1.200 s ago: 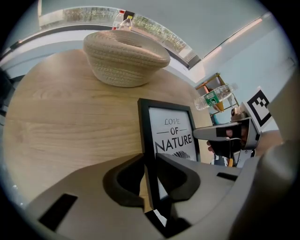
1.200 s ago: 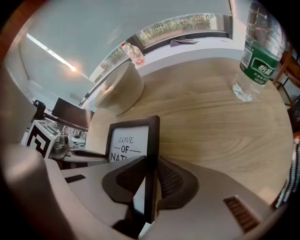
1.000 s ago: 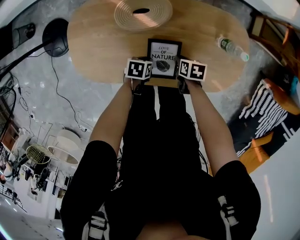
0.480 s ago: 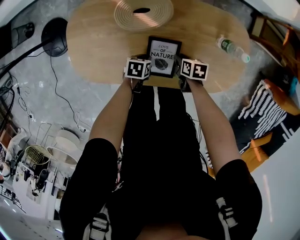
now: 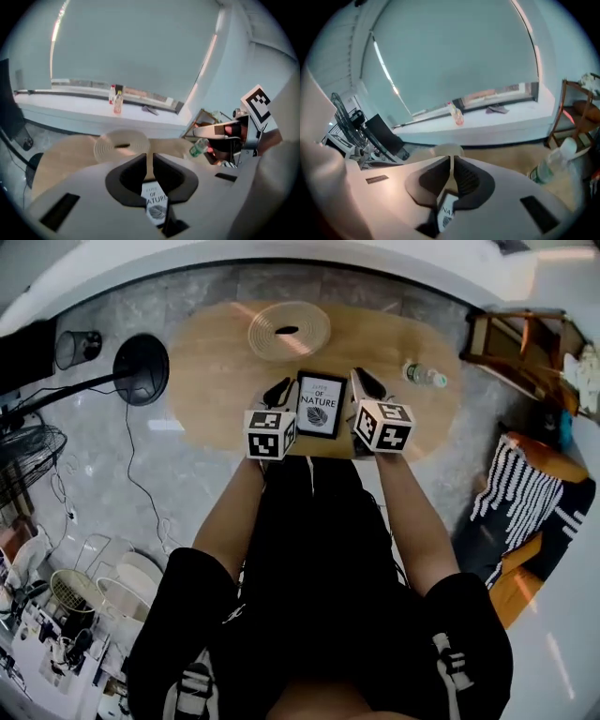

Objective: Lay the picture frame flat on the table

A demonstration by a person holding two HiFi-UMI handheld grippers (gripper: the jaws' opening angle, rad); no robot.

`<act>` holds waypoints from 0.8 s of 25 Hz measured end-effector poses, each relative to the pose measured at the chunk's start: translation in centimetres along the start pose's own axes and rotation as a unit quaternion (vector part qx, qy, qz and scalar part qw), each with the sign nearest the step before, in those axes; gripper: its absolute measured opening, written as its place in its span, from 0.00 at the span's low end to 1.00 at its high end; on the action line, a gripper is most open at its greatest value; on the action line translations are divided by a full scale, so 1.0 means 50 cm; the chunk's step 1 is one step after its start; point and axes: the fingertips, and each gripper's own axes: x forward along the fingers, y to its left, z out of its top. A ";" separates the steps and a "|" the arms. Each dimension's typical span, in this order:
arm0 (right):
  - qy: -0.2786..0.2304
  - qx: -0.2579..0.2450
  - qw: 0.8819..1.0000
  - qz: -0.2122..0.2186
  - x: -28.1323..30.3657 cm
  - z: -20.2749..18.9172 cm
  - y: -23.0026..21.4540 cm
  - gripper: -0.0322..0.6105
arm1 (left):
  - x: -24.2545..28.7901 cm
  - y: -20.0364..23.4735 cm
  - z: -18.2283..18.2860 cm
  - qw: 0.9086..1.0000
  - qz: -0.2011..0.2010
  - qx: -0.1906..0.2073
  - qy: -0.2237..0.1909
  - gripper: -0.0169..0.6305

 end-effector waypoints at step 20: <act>-0.359 -0.160 0.919 0.024 -0.626 0.607 0.368 0.07 | -0.696 -0.254 0.625 0.938 0.047 0.147 -0.310 0.06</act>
